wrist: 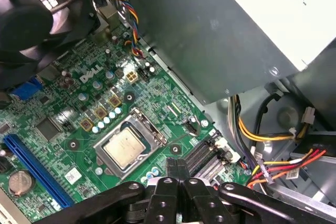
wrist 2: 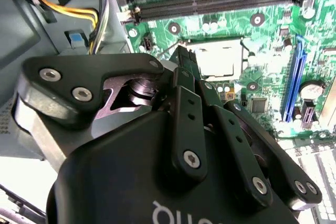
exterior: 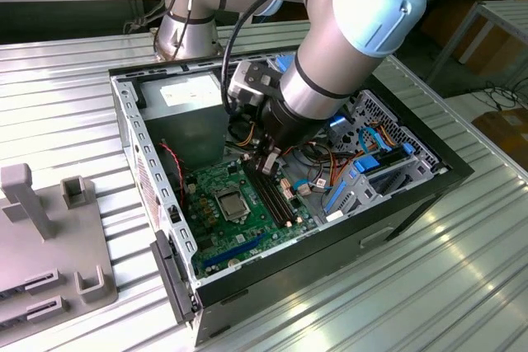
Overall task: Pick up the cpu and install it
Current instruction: 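Install the first cpu locking lever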
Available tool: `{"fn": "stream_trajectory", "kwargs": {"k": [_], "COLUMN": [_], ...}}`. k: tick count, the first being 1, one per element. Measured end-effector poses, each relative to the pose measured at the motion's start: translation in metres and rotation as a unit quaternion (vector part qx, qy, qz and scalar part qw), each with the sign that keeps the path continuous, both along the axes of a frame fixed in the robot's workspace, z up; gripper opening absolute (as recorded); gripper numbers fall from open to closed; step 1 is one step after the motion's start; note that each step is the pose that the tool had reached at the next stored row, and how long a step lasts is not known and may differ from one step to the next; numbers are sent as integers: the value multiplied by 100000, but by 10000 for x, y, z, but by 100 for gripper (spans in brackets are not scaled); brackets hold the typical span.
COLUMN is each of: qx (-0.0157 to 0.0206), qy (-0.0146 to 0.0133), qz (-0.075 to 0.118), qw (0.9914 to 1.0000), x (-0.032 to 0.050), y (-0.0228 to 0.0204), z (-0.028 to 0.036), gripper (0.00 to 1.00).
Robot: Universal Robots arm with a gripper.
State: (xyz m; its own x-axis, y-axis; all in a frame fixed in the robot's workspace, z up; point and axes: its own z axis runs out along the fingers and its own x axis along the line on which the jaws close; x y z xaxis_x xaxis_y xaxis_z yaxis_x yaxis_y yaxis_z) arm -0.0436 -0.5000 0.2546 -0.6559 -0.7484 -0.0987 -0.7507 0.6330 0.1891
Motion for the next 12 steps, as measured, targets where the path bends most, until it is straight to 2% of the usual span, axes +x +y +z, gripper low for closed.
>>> {"fn": "stream_trajectory", "kwargs": {"k": [10,12], "qx": [29,81], "qy": [-6,-3], "qz": [0,-2], "qw": [100000,100000], "x": [6,24], "y": [6,36], "z": [-3,-8], "gripper": [11,11]}}
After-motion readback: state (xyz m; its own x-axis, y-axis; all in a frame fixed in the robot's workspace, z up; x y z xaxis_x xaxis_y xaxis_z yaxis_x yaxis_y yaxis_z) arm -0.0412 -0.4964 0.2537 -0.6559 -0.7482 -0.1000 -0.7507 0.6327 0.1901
